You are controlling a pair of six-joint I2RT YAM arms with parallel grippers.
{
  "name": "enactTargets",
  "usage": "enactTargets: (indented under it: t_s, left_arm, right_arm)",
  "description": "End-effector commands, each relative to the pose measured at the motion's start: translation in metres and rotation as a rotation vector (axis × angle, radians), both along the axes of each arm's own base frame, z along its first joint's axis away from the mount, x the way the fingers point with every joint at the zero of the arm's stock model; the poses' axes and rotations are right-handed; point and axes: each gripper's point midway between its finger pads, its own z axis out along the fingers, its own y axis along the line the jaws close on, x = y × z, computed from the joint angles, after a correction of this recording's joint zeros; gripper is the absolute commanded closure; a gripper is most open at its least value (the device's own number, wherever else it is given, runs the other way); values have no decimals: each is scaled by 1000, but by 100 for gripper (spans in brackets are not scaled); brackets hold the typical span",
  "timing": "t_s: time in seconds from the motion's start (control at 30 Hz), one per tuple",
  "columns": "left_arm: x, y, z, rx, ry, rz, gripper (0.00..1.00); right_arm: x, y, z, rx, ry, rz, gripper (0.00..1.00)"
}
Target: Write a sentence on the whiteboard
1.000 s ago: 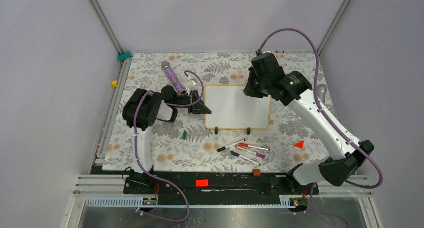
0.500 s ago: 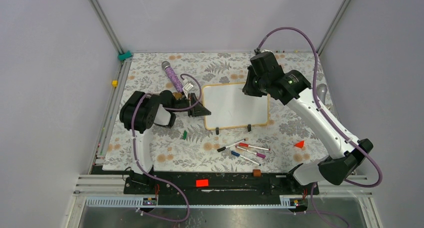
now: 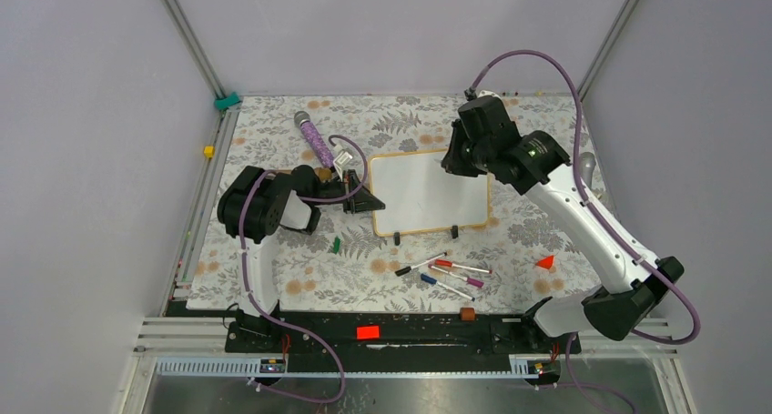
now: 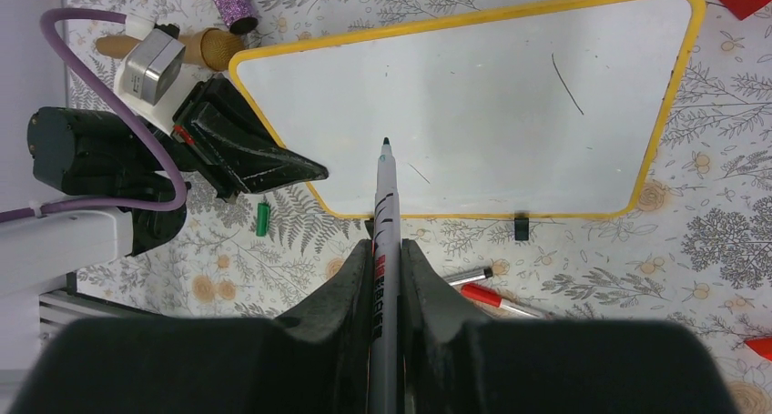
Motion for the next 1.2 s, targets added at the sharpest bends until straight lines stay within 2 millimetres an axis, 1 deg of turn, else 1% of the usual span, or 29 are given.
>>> enactTargets:
  t_s: [0.0,0.13,0.23,0.37,0.5,0.73,0.8,0.9,1.07,1.17]
  left_arm:
    - [5,-2,15,-22,-97,48,100]
    - [0,0,14,-20,-68,79,100]
    - [-7,2,13,-14,-79,76,100]
    - [-10,4,19,-17,-91,76,100]
    - [-15,5,18,-15,-96,37,100]
    - [-16,7,19,-15,-93,46,100]
    - [-16,7,19,-15,-87,49,100]
    - [-13,6,18,-16,-79,65,100]
    - [-9,4,19,-20,-75,68,100]
    - [-10,4,21,-21,-81,66,100]
  right_arm:
    - [-2,-2,17,15,-66,5,100]
    - [-5,-2,15,16,-68,9,100]
    - [-7,3,11,23,-69,19,100]
    - [-8,18,8,25,-77,46,100]
    - [-8,33,8,19,-98,71,100]
    - [-18,60,-1,22,-107,124,100]
    - [-20,68,0,20,-115,135,100]
    - [-21,77,6,10,-132,148,100]
    - [-20,76,16,-11,-165,134,100]
    - [-21,69,9,-15,-147,91,100]
